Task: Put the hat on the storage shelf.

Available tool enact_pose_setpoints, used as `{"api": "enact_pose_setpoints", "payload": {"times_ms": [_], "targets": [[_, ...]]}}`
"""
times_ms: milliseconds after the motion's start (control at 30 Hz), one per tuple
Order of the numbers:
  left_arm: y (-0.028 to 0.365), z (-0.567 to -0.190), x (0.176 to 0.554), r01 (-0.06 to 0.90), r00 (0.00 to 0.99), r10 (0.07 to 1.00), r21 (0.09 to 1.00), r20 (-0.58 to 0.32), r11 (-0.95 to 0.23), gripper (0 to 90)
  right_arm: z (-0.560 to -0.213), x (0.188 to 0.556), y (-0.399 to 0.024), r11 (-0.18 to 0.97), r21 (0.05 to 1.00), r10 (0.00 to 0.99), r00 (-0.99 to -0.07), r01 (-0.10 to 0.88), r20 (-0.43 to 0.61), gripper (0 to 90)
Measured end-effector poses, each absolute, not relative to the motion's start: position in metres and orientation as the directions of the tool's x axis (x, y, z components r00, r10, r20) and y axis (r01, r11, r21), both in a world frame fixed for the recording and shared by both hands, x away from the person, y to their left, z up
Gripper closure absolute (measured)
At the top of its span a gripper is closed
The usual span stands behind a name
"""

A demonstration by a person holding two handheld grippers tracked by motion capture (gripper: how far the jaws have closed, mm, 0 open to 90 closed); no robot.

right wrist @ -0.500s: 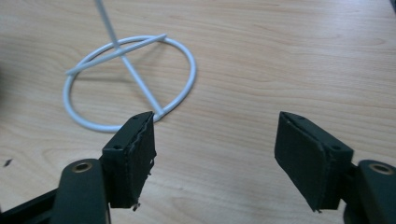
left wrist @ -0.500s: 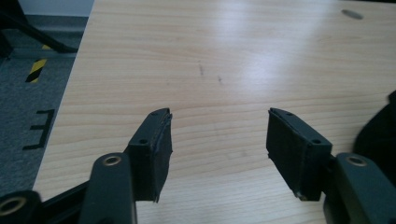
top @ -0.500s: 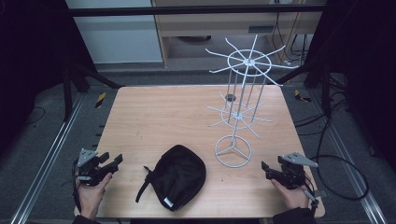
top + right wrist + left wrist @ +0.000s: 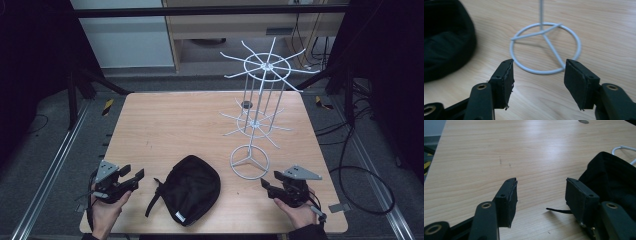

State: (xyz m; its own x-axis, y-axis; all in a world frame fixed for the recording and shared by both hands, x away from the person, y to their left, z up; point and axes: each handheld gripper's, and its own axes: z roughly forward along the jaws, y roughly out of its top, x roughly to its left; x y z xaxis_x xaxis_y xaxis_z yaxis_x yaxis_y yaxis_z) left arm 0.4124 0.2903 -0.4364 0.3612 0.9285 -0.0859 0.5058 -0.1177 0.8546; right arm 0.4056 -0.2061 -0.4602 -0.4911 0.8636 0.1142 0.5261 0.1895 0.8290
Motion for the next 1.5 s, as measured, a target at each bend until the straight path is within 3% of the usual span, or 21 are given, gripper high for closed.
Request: {"api": "enact_pose_setpoints", "payload": {"times_ms": [700,1133,1333,1500], "targets": [[0.236,-0.428,0.418,0.485,0.504,0.863,0.837,-0.029,-0.255,46.0,-0.456,0.411,-0.130,0.268,0.827,0.760,-0.636,0.495,0.135,50.3],[0.204,-0.433,0.461,0.503,0.563,0.827,0.789,0.010,-0.352,50.0,-0.462,0.419,-0.094,0.308,0.799,0.725,-0.671,0.516,0.153,52.4],[0.196,-0.442,0.468,0.519,0.580,0.814,0.758,0.027,-0.395,56.8,-0.469,0.422,-0.082,0.334,0.778,0.724,-0.673,0.533,0.150,50.1],[0.199,-0.447,0.470,0.535,0.589,0.808,0.742,0.015,-0.403,74.5,-0.474,0.424,-0.077,0.334,0.760,0.734,-0.659,0.558,0.162,46.9]]}}
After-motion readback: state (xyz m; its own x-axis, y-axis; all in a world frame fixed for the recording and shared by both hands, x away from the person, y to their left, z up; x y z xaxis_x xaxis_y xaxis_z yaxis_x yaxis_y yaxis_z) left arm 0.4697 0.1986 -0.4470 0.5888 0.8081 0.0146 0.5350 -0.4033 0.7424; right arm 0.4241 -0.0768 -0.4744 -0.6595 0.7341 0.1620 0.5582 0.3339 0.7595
